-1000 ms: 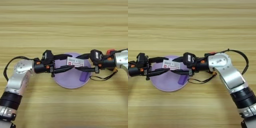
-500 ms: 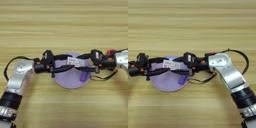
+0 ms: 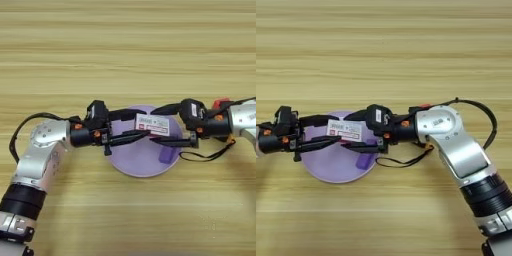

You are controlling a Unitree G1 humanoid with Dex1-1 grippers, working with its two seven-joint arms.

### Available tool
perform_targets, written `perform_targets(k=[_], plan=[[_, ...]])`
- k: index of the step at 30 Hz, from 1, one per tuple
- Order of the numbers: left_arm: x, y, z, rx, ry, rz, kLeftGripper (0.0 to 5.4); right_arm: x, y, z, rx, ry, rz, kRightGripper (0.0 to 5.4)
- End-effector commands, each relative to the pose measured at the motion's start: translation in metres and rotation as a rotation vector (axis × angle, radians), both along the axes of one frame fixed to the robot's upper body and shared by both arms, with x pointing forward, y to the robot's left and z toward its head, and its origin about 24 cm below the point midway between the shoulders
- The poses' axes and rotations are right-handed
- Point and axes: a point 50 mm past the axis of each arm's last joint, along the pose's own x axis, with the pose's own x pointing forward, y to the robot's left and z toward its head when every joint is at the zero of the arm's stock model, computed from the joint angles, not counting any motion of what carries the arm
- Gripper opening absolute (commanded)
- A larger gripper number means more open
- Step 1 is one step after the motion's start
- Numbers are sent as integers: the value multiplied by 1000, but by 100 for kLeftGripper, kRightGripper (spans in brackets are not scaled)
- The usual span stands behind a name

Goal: Move the objects on the table

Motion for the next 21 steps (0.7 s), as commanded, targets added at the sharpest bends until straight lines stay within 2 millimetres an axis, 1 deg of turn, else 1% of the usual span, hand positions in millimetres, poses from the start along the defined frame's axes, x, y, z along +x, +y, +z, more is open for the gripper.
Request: perform_targets(k=[1, 5, 9, 11, 16, 21], plan=[[1, -1, -1, 17, -6, 1, 209, 2, 0, 6, 7, -10, -4, 371], [1, -1, -2, 20, -6, 3, 209, 2, 0, 6, 10, -12, -2, 419], [3, 0, -6, 38, -4, 17, 209, 2, -2, 12, 39, -18, 2, 465], [4, 1, -8, 45, -1, 26, 209, 2, -4, 16, 66, -14, 3, 492], [5, 4, -17, 61, 21, 72, 209, 3, -9, 31, 158, 5, -9, 537], [13, 12, -29, 89, 43, 206, 209, 6, -16, 35, 205, 9, -56, 540]])
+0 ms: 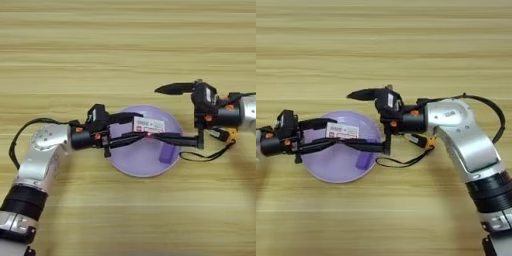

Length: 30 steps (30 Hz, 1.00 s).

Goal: Move the objects on the table

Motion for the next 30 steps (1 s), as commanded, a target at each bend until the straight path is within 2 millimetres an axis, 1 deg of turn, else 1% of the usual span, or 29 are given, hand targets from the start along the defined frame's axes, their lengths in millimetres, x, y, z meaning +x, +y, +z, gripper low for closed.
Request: perform_targets(k=[1, 5, 9, 16, 21, 22, 25, 30], plan=[[8, 7, -7, 34, -3, 102, 209, 3, -4, 10, 38, -17, -34, 540], [14, 13, -17, 25, 24, 234, 209, 5, -9, 10, 71, -19, -84, 540], [15, 19, -26, 39, 48, 303, 209, 7, -14, 9, 96, -13, -119, 540], [9, 25, -38, 119, 51, 331, 209, 9, -21, 7, 128, -5, -167, 540], [2, 24, -47, 187, 43, 273, 209, 10, -22, 5, 131, -2, -181, 540], [0, 23, -47, 191, 39, 252, 238, 10, -23, 5, 133, -2, -183, 540], [-6, 20, -46, 187, 25, 196, 272, 10, -23, 4, 134, -3, -186, 540], [-7, 20, -44, 163, 16, 188, 313, 10, -24, 4, 139, -2, -190, 540]])
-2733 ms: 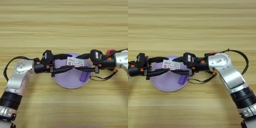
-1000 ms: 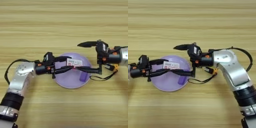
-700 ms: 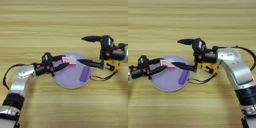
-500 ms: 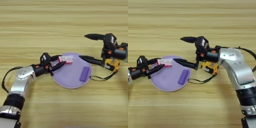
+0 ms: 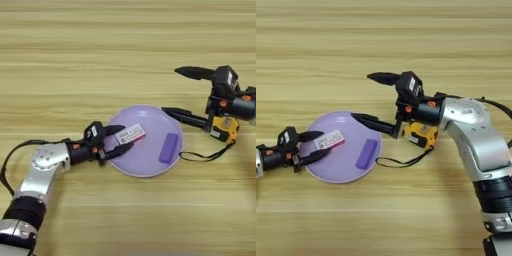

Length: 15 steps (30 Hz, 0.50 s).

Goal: Move the objects on the table

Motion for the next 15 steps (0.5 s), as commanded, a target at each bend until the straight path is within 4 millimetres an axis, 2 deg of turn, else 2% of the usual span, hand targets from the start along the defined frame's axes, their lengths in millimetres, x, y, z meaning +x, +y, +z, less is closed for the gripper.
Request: perform_targets(k=[1, 15], plan=[[0, 1, 5, -15, -25, -12, 325, 1, -3, 0, 19, -5, -15, 540], [6, -2, 31, -211, -115, 27, 463, 3, -6, -1, 52, -10, -58, 540]])
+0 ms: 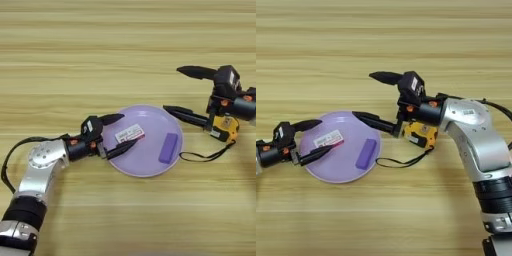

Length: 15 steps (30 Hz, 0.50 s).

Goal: Move the objects on the table

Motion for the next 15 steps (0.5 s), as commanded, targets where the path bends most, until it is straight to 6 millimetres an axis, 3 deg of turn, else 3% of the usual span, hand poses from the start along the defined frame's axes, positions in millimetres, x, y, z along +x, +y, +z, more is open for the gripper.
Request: perform_targets(k=[1, 8, 15], plan=[[3, -1, 12, -67, -42, 22, 474, 2, -3, 1, 33, -15, -38, 540], [12, 4, 16, -77, -87, 138, 538, 17, -11, 8, 126, -56, -187, 540], [20, 14, 24, -160, -138, 312, 538, 23, -22, 2, 200, -77, -315, 540]])
